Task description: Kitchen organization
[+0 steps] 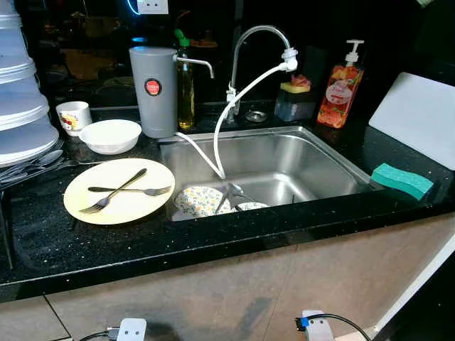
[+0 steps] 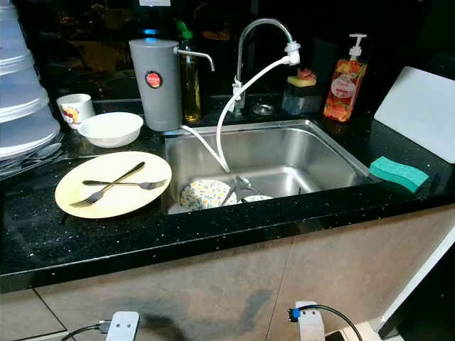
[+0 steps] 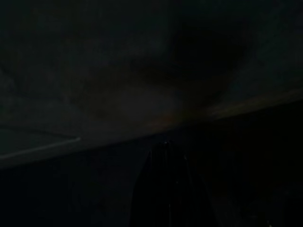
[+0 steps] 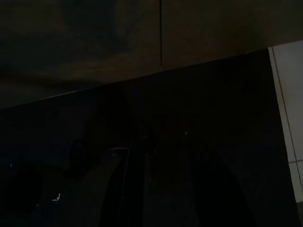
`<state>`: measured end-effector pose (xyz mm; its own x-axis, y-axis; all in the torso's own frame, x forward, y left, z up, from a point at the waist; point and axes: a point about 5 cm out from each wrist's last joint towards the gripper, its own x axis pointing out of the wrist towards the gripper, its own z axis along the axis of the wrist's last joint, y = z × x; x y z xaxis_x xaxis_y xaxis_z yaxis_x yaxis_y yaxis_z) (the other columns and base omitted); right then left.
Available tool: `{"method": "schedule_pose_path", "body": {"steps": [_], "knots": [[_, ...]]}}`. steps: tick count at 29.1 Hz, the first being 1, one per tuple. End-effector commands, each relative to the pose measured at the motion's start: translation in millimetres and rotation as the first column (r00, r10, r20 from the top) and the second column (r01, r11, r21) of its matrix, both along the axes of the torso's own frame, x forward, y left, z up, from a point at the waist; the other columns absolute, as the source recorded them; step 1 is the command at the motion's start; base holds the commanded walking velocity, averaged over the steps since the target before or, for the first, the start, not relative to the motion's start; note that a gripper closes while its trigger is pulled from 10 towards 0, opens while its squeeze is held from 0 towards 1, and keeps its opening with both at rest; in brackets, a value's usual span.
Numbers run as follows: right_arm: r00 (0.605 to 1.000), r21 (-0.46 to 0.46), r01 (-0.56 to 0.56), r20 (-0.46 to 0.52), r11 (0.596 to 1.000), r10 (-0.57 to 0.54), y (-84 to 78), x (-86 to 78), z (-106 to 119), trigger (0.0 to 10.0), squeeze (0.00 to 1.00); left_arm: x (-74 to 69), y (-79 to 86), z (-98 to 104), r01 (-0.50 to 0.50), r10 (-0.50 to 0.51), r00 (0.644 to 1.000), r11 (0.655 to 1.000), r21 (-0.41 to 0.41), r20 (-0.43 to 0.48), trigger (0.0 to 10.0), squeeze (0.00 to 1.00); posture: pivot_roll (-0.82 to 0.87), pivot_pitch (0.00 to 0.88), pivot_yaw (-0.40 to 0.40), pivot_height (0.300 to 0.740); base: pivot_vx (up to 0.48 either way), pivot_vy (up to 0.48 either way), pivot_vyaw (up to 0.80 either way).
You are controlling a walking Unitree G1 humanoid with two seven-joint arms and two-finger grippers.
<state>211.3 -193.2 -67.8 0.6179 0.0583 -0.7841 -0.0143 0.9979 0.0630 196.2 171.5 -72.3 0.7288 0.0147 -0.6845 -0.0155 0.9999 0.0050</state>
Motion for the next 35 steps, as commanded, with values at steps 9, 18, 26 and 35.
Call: {"method": "schedule_pose_path", "body": {"steps": [9,18,26,35], "knots": [[1.0,-0.004,0.01,-0.016,1.0,-0.01,-3.6,-5.3,-2.5,10.0,0.0,5.3,-0.9,3.6,0.062,-0.061,0.998,0.998,-0.016,0.025,10.0,0.0,-0.03,0.0,-0.037,0.74,0.0,0.0,0.0],[1.0,-0.015,-0.001,-0.011,1.0,0.001,-7.6,-4.0,-1.1,10.0,0.0,-1.3,-6.1,-0.1,0.106,-0.106,0.994,0.994,-0.001,0.01,10.0,0.0,-0.04,0.0,-0.037,0.74,0.0,0.0,0.0],[1.0,-0.024,0.004,0.011,1.0,-0.004,-11.6,5.5,5.0,10.0,0.0,6.4,-5.8,2.9,0.093,-0.093,0.996,0.996,0.004,0.01,10.0,0.0,-0.03,0.0,-0.035,0.74,0.0,0.0,0.0],[0.999,0.0,0.009,0.031,1.0,-0.009,-10.5,7.9,6.6,10.0,0.0,11.0,-3.6,5.5,0.045,-0.045,0.999,0.999,0.012,0.024,10.0,0.0,-0.03,0.0,-0.024,0.74,0.0,0.0,0.0]]}}
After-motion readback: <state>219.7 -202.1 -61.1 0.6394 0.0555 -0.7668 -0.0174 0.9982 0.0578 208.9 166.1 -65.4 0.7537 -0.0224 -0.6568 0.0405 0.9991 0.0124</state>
